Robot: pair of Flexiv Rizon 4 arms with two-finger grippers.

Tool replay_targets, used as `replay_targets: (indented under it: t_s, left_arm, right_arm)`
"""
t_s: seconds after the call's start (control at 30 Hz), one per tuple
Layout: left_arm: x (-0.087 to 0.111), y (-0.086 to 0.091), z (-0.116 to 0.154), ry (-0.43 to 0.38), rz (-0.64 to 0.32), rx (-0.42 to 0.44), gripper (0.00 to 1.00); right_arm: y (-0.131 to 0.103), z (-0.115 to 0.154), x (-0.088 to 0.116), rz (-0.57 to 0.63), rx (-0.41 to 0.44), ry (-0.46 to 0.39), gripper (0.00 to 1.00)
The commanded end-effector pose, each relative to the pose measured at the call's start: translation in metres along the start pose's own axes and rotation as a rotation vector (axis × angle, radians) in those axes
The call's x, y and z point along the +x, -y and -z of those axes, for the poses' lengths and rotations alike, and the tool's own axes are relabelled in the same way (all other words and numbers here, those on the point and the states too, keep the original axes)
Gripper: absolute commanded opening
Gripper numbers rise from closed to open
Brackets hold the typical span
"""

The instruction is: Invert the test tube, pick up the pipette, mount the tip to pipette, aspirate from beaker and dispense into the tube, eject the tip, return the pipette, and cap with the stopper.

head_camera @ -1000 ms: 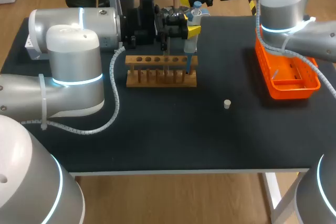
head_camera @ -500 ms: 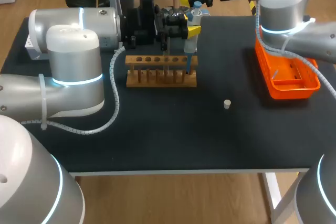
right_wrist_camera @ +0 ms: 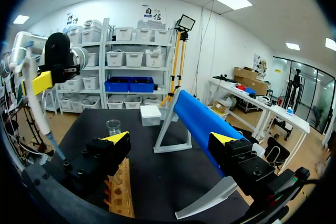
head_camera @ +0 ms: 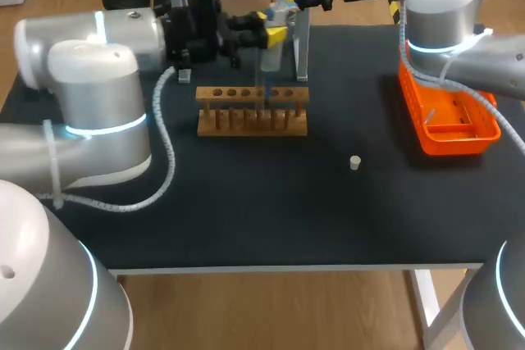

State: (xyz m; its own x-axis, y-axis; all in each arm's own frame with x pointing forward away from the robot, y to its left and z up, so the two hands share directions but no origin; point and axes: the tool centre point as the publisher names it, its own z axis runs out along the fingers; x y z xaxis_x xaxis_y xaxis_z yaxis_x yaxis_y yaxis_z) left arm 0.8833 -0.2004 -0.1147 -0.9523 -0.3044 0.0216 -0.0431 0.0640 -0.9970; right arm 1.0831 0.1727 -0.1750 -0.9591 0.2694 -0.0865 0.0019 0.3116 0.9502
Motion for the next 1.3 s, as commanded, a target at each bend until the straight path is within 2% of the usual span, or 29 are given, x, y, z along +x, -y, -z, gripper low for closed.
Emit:
replay_targets:
  t_s: [0.03, 0.23, 0.67, 0.93, 1.2, 1.3]
  left_arm:
    - [0.000, -0.005, 0.048, 0.107, 0.002, 0.012, 0.00]
    - [-0.024, -0.011, 0.078, 0.269, 0.008, -0.019, 0.00]
    - [-0.083, -0.017, 0.125, 0.467, -0.002, 0.003, 0.00]
    - [-0.121, -0.021, 0.129, 0.583, 0.016, 0.007, 0.00]
    - [-0.150, -0.021, 0.127, 0.696, 0.046, 0.021, 0.00]
    - [-0.160, -0.020, 0.124, 0.734, 0.050, 0.003, 0.00]
  right_arm:
    - [-0.001, 0.001, 0.000, 0.000, 0.003, -0.001, 1.00]
    - [-0.001, 0.001, 0.000, 0.000, 0.003, -0.001, 1.00]
    - [-0.001, 0.001, 0.000, 0.000, 0.003, -0.001, 1.00]
    - [-0.001, 0.001, 0.000, 0.000, 0.003, -0.001, 1.00]
    - [-0.001, 0.001, 0.000, 0.000, 0.003, -0.001, 1.00]
    - [-0.001, 0.001, 0.000, 0.000, 0.003, -0.001, 1.00]
